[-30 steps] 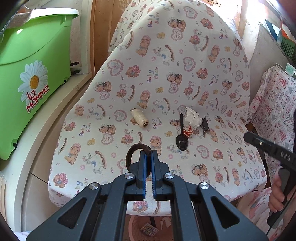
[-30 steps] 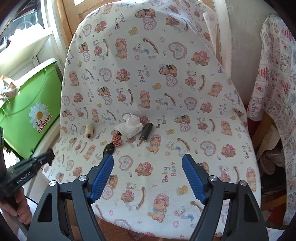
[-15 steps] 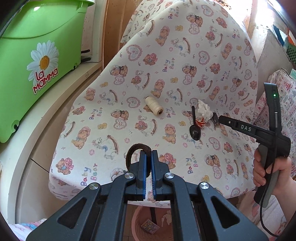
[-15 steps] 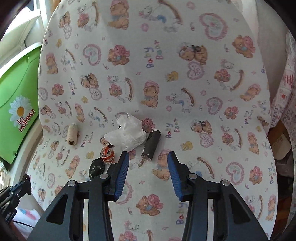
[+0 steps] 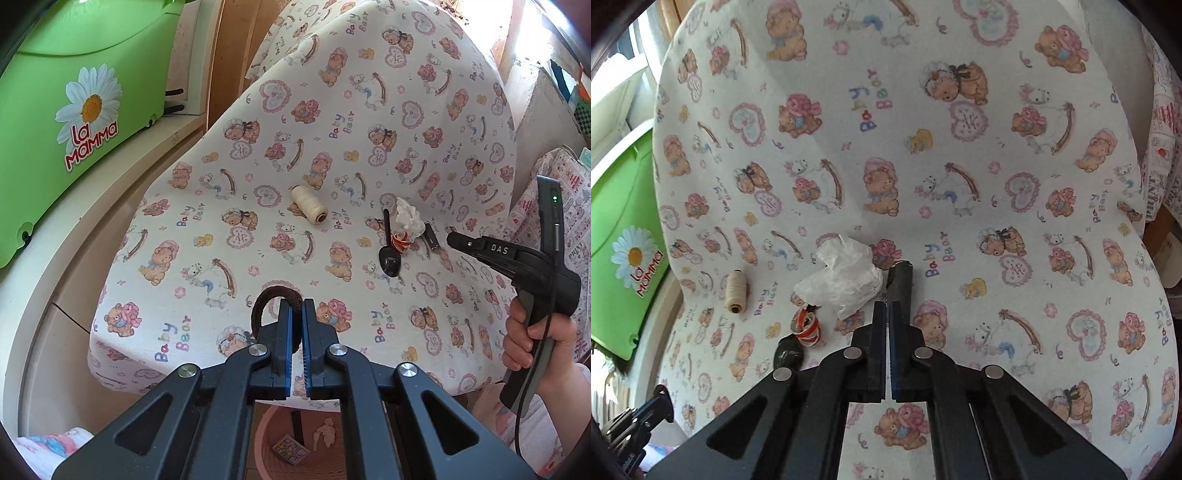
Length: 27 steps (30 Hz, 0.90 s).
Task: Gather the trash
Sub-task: 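Close the right tool on the black tube while the left tool holds the scissors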
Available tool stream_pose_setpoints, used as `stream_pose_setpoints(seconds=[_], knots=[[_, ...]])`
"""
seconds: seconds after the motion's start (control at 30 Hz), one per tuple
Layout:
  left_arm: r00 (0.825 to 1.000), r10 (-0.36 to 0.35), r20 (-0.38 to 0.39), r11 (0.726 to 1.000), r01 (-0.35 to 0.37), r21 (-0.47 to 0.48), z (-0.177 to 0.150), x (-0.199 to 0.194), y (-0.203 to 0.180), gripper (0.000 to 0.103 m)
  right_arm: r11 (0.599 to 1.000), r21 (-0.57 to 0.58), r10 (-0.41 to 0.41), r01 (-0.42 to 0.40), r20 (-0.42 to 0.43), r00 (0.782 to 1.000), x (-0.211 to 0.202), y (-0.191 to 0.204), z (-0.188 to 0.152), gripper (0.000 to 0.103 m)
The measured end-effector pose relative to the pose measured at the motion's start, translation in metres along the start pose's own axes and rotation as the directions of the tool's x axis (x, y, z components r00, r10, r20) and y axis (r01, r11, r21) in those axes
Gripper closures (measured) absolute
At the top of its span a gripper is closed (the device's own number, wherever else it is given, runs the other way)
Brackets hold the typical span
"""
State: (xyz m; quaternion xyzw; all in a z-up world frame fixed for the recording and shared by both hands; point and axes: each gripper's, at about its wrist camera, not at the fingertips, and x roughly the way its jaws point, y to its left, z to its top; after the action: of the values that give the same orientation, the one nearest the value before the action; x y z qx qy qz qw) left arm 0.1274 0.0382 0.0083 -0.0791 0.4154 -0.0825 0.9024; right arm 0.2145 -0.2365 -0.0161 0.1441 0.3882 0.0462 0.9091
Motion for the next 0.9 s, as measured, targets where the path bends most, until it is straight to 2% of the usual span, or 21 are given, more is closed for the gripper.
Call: stream_pose_setpoints(seconds=[0.17,0.27,0.3,0.33,0.4,0.6,0.67,0.77,0.9], knots=[[1.000,-0.009,0.008,1.000,0.009,0.019,-0.001,-0.004,-0.009,0.099,0.999,-0.030,0.040,-0.039,0.027,0.999,-0.029,0.001,-0.006,0.101],[1.000,-0.010,0.015,0.999,0.010,0.038,-0.002,-0.005,-0.015,0.099,0.999,-0.046,-0.006,0.009,0.064,0.998,-0.033,0.003,-0.005,0.100],[1.000,-0.007,0.017,0.999,0.007,0.042,-0.002,-0.005,-0.016,0.099,0.999,-0.040,-0.033,0.036,0.074,0.997,-0.031,0.003,-0.004,0.092],[1.000,-0.006,0.016,0.999,0.005,0.044,-0.003,-0.005,-0.016,0.099,0.998,-0.039,-0.049,0.052,0.063,0.997,-0.035,0.002,-0.003,0.077],[1.000,-0.002,0.009,0.999,0.002,0.043,-0.005,-0.003,-0.014,0.099,0.998,-0.053,-0.039,0.041,0.031,0.999,-0.029,-0.002,0.001,0.063],[1.000,0.013,-0.004,1.000,-0.013,0.013,-0.007,0.005,-0.003,0.099,0.983,-0.165,-0.093,0.086,-0.034,0.995,0.008,0.015,0.004,0.063],[1.000,0.018,-0.003,1.000,-0.018,0.006,-0.006,0.007,0.000,0.099,0.979,-0.175,-0.111,0.102,-0.041,0.993,0.018,0.019,0.005,0.066],[1.000,0.019,-0.005,1.000,-0.019,-0.006,-0.005,0.008,0.003,0.099,0.975,-0.190,-0.125,0.111,-0.061,0.990,0.032,0.022,0.005,0.086],[1.000,0.018,-0.006,1.000,-0.018,-0.016,-0.007,0.007,0.006,0.099,0.974,-0.176,-0.152,0.143,-0.043,0.987,0.031,0.021,0.004,0.097]])
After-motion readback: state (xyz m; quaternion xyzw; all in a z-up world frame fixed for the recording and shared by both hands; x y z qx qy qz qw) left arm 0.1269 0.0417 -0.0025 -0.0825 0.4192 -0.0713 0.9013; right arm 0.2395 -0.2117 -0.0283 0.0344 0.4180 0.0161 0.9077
